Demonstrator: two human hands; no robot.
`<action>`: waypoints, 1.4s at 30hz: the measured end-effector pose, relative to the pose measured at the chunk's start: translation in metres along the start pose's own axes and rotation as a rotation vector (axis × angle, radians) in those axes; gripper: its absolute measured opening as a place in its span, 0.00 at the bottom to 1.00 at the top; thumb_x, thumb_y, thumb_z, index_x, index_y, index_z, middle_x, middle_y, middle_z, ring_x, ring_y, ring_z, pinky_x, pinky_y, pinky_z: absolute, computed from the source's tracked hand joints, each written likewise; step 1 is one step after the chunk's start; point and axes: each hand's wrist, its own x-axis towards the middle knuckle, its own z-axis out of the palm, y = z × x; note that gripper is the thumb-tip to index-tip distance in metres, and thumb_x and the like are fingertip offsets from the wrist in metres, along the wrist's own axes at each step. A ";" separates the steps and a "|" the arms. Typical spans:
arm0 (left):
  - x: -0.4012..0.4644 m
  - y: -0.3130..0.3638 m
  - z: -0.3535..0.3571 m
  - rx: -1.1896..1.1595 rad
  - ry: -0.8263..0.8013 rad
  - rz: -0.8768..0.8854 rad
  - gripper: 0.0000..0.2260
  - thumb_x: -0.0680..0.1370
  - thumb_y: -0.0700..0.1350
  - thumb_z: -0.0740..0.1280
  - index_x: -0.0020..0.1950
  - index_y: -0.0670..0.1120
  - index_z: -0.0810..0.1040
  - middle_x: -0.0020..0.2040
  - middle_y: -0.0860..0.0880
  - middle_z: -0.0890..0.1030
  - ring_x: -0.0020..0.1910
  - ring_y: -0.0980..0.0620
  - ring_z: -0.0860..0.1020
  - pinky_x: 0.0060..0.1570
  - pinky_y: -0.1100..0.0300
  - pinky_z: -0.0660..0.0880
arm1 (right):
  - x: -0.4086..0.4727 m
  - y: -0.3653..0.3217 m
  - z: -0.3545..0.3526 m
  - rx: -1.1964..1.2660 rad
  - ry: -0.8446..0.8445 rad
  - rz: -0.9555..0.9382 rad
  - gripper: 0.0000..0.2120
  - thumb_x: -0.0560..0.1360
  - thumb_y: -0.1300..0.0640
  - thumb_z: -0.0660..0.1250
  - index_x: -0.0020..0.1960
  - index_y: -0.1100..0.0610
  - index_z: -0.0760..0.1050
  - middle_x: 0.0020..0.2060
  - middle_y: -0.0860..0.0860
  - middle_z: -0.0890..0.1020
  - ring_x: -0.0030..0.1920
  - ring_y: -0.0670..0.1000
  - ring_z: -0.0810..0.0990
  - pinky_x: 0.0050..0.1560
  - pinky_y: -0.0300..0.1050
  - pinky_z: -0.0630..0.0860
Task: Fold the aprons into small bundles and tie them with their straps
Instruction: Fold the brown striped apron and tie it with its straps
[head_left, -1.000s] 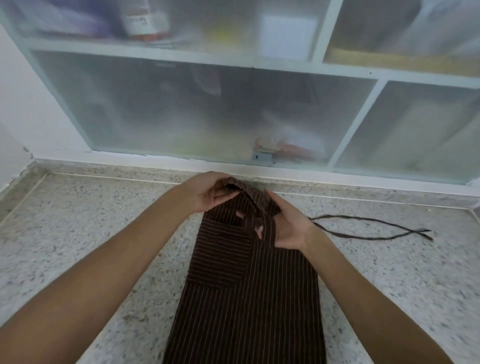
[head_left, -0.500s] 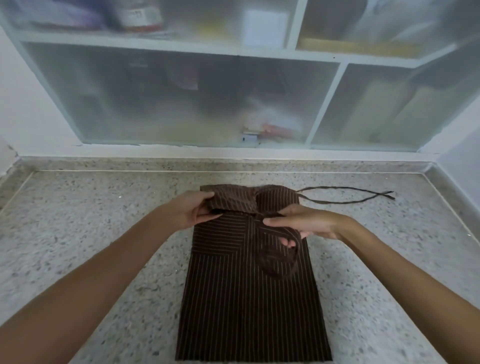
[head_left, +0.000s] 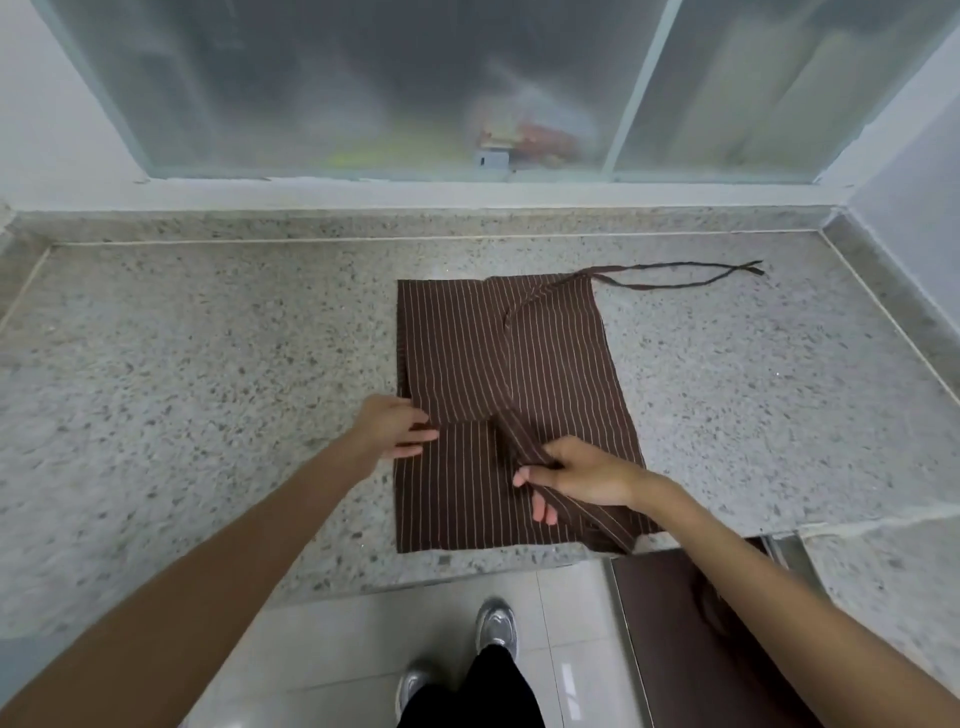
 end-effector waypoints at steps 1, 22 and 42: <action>-0.007 -0.001 -0.003 0.001 -0.002 -0.010 0.18 0.77 0.34 0.65 0.66 0.40 0.69 0.58 0.45 0.77 0.40 0.52 0.80 0.39 0.60 0.76 | -0.012 -0.004 0.003 0.045 -0.026 -0.032 0.12 0.79 0.55 0.62 0.55 0.64 0.74 0.39 0.57 0.84 0.36 0.50 0.83 0.45 0.43 0.80; -0.027 -0.111 0.018 1.081 0.200 0.423 0.24 0.74 0.62 0.63 0.66 0.52 0.73 0.70 0.51 0.69 0.70 0.46 0.63 0.67 0.49 0.64 | -0.027 0.078 0.033 -0.847 0.461 0.012 0.19 0.81 0.48 0.53 0.71 0.49 0.64 0.69 0.54 0.68 0.69 0.56 0.66 0.66 0.52 0.67; 0.061 -0.001 0.003 0.656 0.357 0.351 0.10 0.78 0.52 0.63 0.47 0.47 0.79 0.46 0.49 0.79 0.47 0.50 0.78 0.47 0.58 0.73 | 0.124 -0.019 -0.011 0.047 0.555 0.170 0.19 0.74 0.44 0.67 0.42 0.60 0.81 0.40 0.56 0.83 0.43 0.54 0.82 0.49 0.49 0.78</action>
